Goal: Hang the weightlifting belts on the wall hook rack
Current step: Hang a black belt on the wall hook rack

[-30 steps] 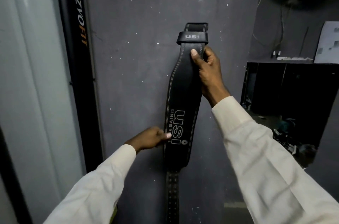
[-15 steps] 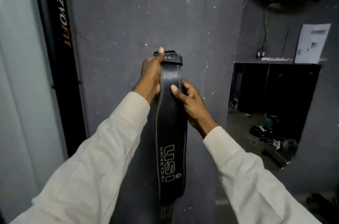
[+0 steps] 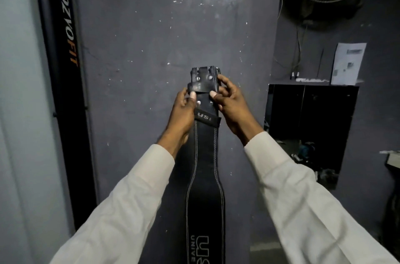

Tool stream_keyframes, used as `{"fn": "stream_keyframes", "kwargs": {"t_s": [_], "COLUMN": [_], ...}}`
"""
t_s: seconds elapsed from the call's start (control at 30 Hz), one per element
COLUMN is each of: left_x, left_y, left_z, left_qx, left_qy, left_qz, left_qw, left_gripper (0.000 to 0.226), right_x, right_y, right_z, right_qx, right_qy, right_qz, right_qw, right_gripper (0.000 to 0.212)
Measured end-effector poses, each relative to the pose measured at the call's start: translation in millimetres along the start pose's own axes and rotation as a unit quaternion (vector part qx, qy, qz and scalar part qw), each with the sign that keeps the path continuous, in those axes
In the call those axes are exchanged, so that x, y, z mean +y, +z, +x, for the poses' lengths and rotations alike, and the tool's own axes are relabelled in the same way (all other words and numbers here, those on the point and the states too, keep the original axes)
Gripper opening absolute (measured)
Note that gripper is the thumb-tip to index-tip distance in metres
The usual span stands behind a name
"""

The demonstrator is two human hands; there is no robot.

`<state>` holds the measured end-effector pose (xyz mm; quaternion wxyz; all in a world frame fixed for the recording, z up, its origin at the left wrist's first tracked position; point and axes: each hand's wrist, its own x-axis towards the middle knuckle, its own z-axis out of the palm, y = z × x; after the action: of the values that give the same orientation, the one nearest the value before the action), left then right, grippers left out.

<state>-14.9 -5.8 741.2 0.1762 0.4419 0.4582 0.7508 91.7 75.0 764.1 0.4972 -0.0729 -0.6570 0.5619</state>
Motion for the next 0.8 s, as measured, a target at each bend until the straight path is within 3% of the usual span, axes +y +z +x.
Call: {"fn": "stream_keyframes", "kwargs": {"t_s": [0.1, 0.33, 0.43, 0.6, 0.8], "left_x": [3, -8, -10, -11, 4], "left_y": [-8, -9, -4, 1, 27], "left_z": [2, 7, 21, 56, 137], "left_qx": [0.007, 0.039, 0.022, -0.023, -0.013], "left_qy": [0.004, 0.099, 0.126, 0.148, 0.227], "left_qz": [-0.013, 0.073, 0.100, 0.121, 0.189], "left_qw": [1.000, 0.992, 0.987, 0.981, 0.955], "left_gripper": [0.042, 0.055, 0.055, 0.065, 0.066], "right_x": [8, 11, 19, 22, 2], "right_y": [3, 9, 6, -3, -26], "right_z": [-5, 1, 8, 39, 120], "right_qx": [-0.008, 0.024, 0.035, 0.053, 0.050], "right_qy": [0.000, -0.014, -0.017, -0.081, -0.154], "right_qz": [-0.015, -0.085, -0.099, -0.144, -0.196], "right_qw": [1.000, 0.996, 0.994, 0.985, 0.967], "right_gripper": [0.066, 0.048, 0.050, 0.051, 0.066]}}
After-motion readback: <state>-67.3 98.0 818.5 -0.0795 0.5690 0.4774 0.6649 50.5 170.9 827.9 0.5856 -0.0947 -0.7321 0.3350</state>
